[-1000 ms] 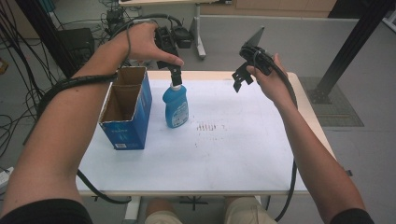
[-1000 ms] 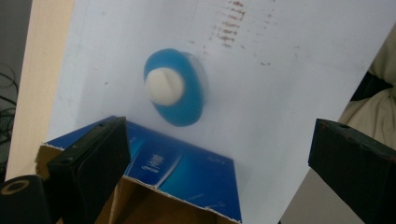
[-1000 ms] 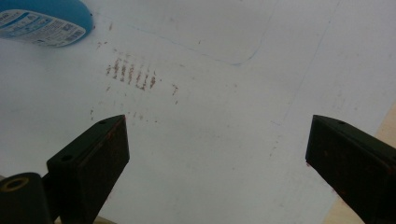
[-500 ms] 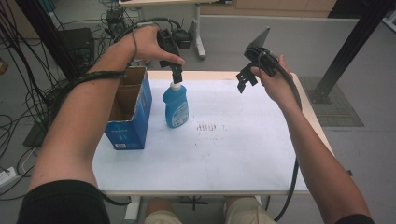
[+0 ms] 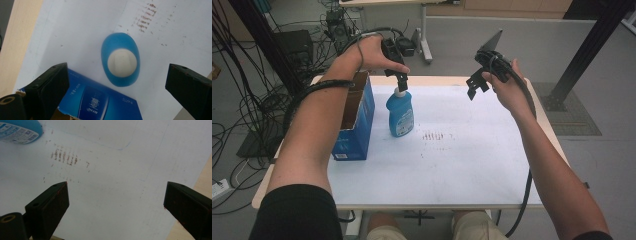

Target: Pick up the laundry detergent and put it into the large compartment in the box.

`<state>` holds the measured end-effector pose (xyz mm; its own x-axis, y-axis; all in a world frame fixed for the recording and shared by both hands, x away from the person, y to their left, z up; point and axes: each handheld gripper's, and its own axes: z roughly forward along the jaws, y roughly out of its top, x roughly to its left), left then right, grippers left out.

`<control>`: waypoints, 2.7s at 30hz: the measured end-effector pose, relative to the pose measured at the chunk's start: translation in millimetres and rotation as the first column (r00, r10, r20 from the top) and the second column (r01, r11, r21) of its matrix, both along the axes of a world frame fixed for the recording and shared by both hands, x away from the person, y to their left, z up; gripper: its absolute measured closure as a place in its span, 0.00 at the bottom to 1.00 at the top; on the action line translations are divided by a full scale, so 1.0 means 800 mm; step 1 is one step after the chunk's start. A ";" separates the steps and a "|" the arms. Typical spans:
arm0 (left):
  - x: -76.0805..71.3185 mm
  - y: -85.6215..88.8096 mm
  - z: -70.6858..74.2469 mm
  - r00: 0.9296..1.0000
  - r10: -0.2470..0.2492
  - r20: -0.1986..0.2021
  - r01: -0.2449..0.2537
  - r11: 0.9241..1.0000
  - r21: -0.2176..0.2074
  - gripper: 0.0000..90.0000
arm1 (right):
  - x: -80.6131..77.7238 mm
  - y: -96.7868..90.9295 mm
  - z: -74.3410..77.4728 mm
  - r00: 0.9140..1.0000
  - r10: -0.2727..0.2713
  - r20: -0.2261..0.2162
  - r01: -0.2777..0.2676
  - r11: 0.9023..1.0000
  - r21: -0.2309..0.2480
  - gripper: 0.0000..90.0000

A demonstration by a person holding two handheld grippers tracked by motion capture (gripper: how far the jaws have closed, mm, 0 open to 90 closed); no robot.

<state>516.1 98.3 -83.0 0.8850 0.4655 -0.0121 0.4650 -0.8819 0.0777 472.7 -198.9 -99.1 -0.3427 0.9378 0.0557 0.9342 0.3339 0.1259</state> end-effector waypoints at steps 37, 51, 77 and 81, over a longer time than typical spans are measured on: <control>0.016 -0.016 -0.090 0.998 0.020 -0.052 -0.020 1.000 0.005 0.06 | 0.004 -0.007 -0.009 1.000 -0.009 -0.014 0.009 1.000 -0.001 0.07; 0.012 -0.021 -0.105 0.998 0.018 -0.054 -0.018 1.000 0.014 0.06 | 0.003 -0.011 -0.012 1.000 -0.010 -0.012 0.010 1.000 0.003 0.07; 0.008 -0.013 -0.106 0.998 0.033 -0.049 -0.032 0.999 0.012 0.06 | 0.002 -0.005 -0.013 1.000 -0.005 -0.017 0.005 1.000 -0.001 0.07; 0.008 -0.012 -0.106 0.998 0.035 -0.048 -0.035 0.999 0.009 0.06 | 0.003 -0.004 -0.013 1.000 -0.004 -0.016 0.004 1.000 -0.001 0.07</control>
<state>522.5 88.7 -167.7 0.8666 0.4965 -0.0505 0.4986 -0.8655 0.0474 474.9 -202.5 -109.7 -0.3381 0.9392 0.0601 0.9373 0.3303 0.1108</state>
